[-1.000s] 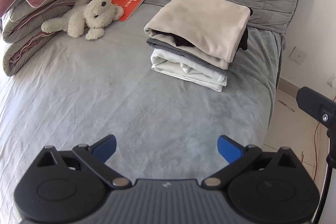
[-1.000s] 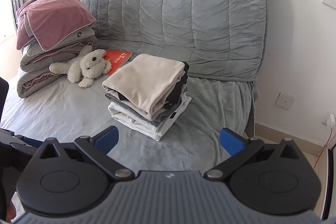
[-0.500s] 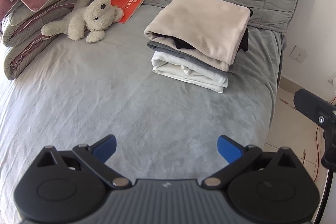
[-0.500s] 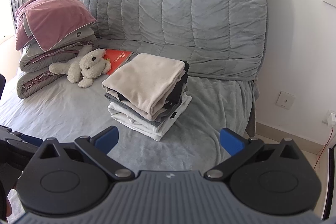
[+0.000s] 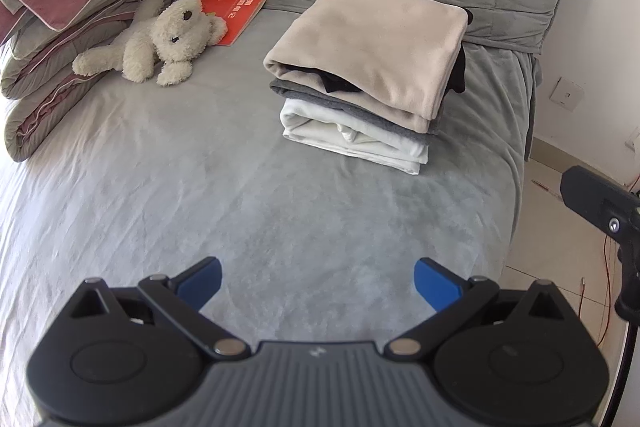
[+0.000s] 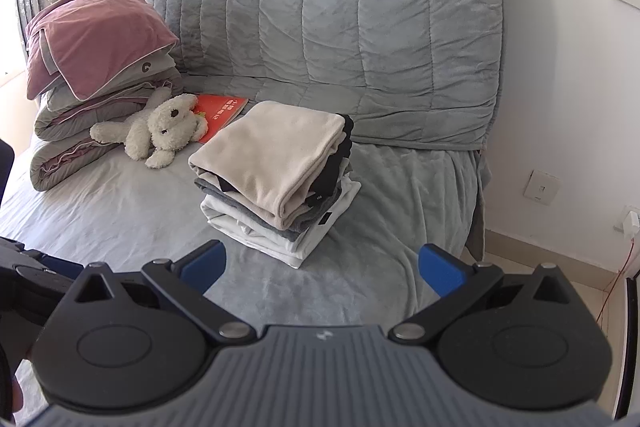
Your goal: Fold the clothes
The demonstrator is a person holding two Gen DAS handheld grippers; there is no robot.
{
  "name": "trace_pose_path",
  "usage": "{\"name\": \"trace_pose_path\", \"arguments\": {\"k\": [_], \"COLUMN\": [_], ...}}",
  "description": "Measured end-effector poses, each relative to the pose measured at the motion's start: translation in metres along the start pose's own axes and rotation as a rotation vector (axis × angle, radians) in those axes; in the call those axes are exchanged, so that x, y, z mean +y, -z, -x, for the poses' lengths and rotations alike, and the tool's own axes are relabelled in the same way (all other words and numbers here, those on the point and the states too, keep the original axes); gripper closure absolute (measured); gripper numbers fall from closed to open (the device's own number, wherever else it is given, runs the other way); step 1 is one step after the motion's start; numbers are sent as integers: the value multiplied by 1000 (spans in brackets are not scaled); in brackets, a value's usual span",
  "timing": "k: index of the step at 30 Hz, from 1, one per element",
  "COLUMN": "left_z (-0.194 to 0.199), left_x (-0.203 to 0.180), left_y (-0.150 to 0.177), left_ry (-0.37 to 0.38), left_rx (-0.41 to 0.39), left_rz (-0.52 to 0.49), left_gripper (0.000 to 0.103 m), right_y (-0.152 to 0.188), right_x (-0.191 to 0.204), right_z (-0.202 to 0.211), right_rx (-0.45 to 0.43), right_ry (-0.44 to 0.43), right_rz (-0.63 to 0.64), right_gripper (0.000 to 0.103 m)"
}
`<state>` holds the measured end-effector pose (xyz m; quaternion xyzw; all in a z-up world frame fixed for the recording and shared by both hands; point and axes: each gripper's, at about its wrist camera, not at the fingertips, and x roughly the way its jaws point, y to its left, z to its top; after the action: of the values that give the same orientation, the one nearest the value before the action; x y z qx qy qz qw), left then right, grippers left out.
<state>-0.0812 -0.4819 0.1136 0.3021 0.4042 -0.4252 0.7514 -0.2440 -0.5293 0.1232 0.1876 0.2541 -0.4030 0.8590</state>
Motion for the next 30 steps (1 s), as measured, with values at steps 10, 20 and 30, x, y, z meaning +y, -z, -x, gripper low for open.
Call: {"name": "trace_pose_path", "arguments": {"k": [10,20,30], "left_z": [-1,0,-1], "left_x": [-1,-1,-2], "left_y": [0,0,0], "left_ry": [-4,-7,-13], "left_rx": [4,5,6], "left_rz": [-4,-8,-18], "left_gripper": [1,1,1], "right_y": [0,1,1], "right_x": [1,1,2], "right_z": [0,0,0], "right_rx": [4,7,7], "right_ry": [-6,-6,-7], "right_rz": [2,2,4], "right_gripper": [0,0,0]}}
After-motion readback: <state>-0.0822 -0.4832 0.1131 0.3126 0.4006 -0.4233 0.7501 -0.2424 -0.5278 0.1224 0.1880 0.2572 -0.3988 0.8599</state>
